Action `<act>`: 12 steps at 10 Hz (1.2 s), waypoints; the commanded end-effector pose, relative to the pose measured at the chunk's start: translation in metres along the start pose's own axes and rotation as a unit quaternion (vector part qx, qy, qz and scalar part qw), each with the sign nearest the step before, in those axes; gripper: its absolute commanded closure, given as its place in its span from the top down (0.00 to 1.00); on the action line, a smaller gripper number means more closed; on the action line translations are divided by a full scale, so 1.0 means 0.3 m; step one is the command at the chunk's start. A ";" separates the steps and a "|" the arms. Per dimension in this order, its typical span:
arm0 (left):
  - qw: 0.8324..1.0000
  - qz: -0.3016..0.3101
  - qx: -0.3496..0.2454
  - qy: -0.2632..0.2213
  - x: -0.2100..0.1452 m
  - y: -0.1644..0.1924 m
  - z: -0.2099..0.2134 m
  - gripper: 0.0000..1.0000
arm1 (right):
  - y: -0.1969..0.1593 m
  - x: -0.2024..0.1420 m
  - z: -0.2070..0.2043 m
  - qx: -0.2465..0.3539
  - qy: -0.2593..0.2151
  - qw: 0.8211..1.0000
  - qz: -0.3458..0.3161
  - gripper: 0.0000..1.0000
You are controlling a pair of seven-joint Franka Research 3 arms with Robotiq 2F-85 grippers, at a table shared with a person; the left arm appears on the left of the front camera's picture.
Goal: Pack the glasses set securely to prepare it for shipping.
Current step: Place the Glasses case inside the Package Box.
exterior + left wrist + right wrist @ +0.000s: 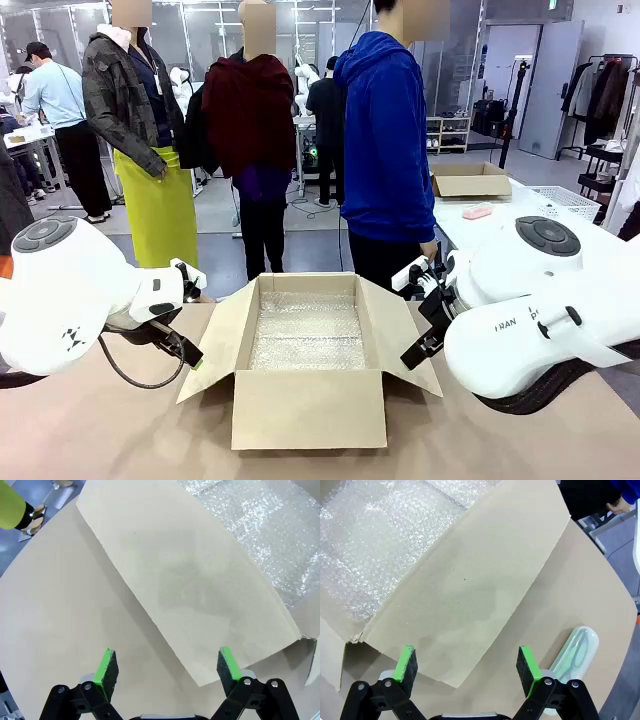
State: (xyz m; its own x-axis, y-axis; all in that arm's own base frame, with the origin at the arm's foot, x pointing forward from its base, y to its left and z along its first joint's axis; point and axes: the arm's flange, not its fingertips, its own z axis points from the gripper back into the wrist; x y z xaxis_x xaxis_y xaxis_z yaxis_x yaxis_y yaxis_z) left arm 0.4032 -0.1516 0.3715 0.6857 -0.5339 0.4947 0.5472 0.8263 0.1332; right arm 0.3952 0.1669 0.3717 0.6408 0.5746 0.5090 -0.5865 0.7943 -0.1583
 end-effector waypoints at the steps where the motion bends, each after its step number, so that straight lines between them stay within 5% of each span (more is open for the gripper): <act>1: 1.000 0.000 0.000 0.000 0.000 -0.001 0.000 1.00 | 0.001 0.000 0.000 0.000 0.000 1.000 0.000 1.00; 12: 1.000 0.000 0.000 0.000 0.000 -0.001 0.000 1.00 | 0.001 0.000 0.000 0.000 0.000 1.000 0.000 1.00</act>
State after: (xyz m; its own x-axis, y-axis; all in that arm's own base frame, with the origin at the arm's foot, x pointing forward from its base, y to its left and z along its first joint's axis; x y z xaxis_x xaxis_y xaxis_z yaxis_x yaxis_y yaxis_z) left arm 0.4029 -0.1525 0.3715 0.6846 -0.5355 0.4945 0.5488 0.8251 0.1338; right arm 0.3953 0.1668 0.3717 0.6398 0.5761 0.5086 -0.5874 0.7934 -0.1598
